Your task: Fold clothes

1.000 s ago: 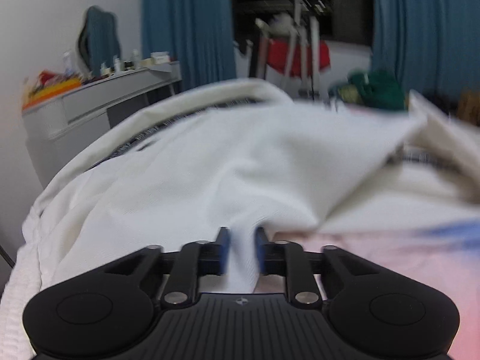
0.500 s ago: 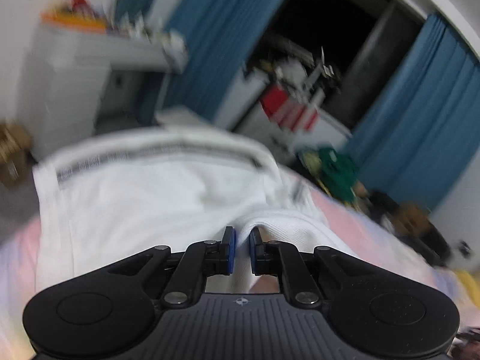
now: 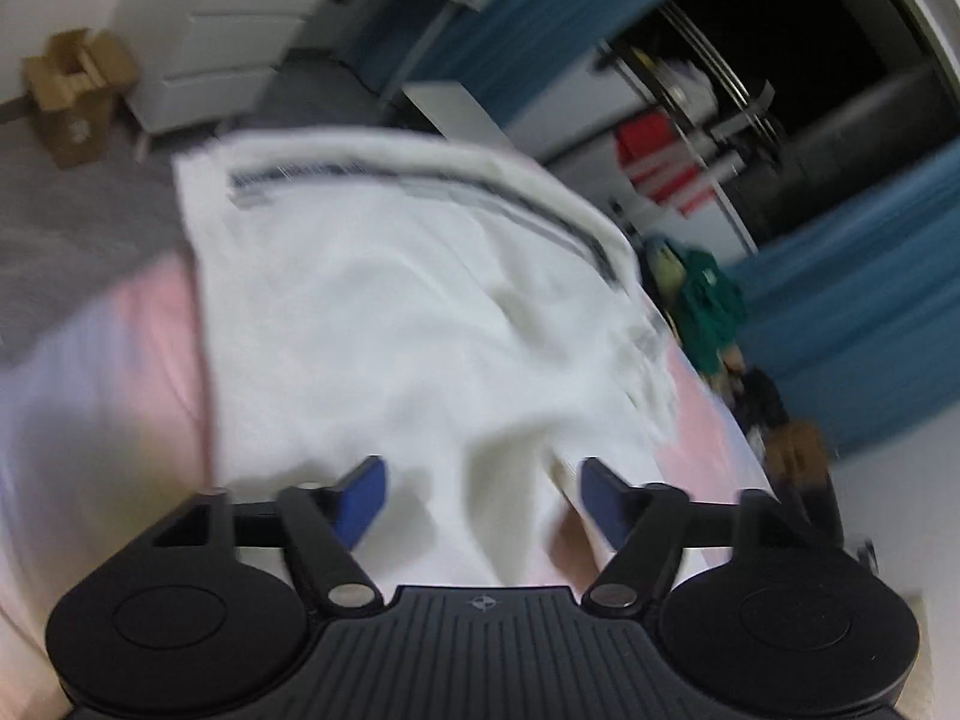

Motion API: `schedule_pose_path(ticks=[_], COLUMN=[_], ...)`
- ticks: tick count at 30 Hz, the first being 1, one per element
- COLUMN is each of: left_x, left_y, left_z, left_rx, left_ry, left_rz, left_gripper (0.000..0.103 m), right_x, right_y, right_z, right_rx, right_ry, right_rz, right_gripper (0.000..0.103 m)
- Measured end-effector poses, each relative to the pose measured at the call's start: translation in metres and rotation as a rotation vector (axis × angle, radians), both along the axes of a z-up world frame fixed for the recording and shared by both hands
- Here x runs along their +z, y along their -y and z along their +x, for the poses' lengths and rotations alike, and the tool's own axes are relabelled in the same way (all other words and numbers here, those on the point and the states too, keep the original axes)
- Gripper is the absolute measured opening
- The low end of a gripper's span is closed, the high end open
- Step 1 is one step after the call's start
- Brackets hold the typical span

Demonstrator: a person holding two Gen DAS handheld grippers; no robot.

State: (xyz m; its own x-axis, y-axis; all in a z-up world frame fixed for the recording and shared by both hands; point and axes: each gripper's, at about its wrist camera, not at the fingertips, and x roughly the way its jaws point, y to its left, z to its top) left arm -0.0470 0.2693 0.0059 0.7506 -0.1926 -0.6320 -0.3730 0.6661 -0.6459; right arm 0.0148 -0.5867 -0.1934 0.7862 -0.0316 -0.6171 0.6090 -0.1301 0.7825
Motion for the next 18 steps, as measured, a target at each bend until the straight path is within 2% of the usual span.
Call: schedule_pose_path(ticks=[1, 5, 7, 10, 12, 15, 17, 18], left_x=[-0.006, -0.041, -0.06, -0.078, -0.086, -0.097, -0.101, -0.1], left_y=[-0.014, -0.073, -0.099, -0.125, -0.133, -0.142, -0.146, -0.147], left_z=[0.004, 0.027, 0.042, 0.061, 0.08, 0.115, 0.139, 0.15], left_rx=[0.037, 0.206, 0.252, 0.31, 0.322, 0.325, 0.311, 0.293], left_ry=[-0.016, -0.09, -0.11, -0.062, -0.032, -0.043, -0.086, -0.097], left_rz=[0.002, -0.009, -0.043, -0.083, -0.041, 0.016, 0.068, 0.105], left_gripper=[0.082, 0.081, 0.079, 0.078, 0.074, 0.065, 0.043, 0.037], right_x=[0.004, 0.021, 0.02, 0.013, 0.009, 0.011, 0.012, 0.013], right_y=[-0.002, -0.01, -0.011, -0.009, -0.009, -0.012, -0.013, -0.014], right_z=[-0.001, -0.001, 0.003, 0.008, 0.012, 0.015, 0.019, 0.021], right_rx=[0.002, 0.033, 0.04, 0.029, 0.023, 0.024, 0.026, 0.027], right_ry=[0.009, -0.001, -0.018, -0.032, -0.039, -0.052, -0.071, -0.081], right_rz=[-0.013, -0.082, -0.091, -0.069, -0.062, -0.081, -0.105, -0.117], right_gripper=[0.065, 0.067, 0.067, 0.067, 0.067, 0.067, 0.067, 0.067])
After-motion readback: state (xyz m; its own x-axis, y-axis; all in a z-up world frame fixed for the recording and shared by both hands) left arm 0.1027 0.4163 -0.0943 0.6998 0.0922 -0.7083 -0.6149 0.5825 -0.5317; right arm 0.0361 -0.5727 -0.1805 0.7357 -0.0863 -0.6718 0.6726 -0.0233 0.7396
